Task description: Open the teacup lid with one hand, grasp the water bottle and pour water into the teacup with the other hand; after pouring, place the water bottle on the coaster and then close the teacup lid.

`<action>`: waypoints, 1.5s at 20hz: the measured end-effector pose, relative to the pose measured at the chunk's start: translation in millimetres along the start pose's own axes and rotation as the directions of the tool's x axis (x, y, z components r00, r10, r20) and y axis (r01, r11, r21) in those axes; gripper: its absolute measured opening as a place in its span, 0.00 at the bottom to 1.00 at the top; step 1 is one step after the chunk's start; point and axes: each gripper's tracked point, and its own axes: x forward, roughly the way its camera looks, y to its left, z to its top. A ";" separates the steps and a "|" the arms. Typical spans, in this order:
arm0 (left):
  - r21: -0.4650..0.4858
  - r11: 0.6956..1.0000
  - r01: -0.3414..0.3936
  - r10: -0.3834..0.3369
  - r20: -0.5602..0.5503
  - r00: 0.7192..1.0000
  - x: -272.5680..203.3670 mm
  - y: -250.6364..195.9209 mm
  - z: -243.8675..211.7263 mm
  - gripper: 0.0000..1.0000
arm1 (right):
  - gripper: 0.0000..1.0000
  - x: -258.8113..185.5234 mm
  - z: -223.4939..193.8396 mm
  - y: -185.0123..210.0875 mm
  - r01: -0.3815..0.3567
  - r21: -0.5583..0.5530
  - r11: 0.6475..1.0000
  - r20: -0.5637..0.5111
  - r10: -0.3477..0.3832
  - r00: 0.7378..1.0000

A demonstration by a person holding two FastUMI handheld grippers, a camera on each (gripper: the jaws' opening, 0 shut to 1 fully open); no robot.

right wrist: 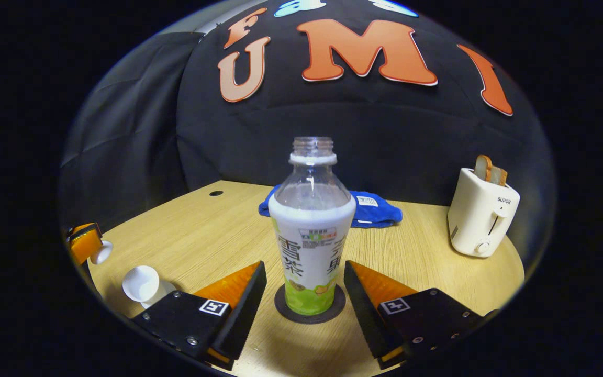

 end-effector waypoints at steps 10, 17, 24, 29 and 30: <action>-0.004 0.999 0.054 -0.054 -0.065 0.996 33.0 -27.1 -35.4 0.35 | 0.98 -18.5 -0.3 6.0 -0.040 -0.042 0.998 0.046 0.042 0.998; 0.057 0.996 0.073 -0.067 -0.101 0.993 39.8 -39.4 -51.6 0.35 | 0.97 -24.4 3.8 7.0 -0.046 -0.046 0.998 0.090 0.050 0.995; 0.073 0.996 0.057 -0.046 -0.140 0.989 38.0 -37.6 -58.9 0.34 | 0.97 -29.7 1.7 9.8 -0.052 -0.005 0.999 0.085 0.053 0.995; 0.077 0.996 0.050 -0.038 -0.148 0.988 34.9 -37.8 -59.4 0.37 | 0.97 -31.4 2.7 10.5 -0.051 0.019 0.999 0.093 0.049 0.995; 0.080 0.995 0.053 -0.040 -0.150 0.988 33.9 -39.1 -58.2 0.35 | 0.97 -31.7 2.0 11.2 -0.050 0.025 0.998 0.089 0.048 0.995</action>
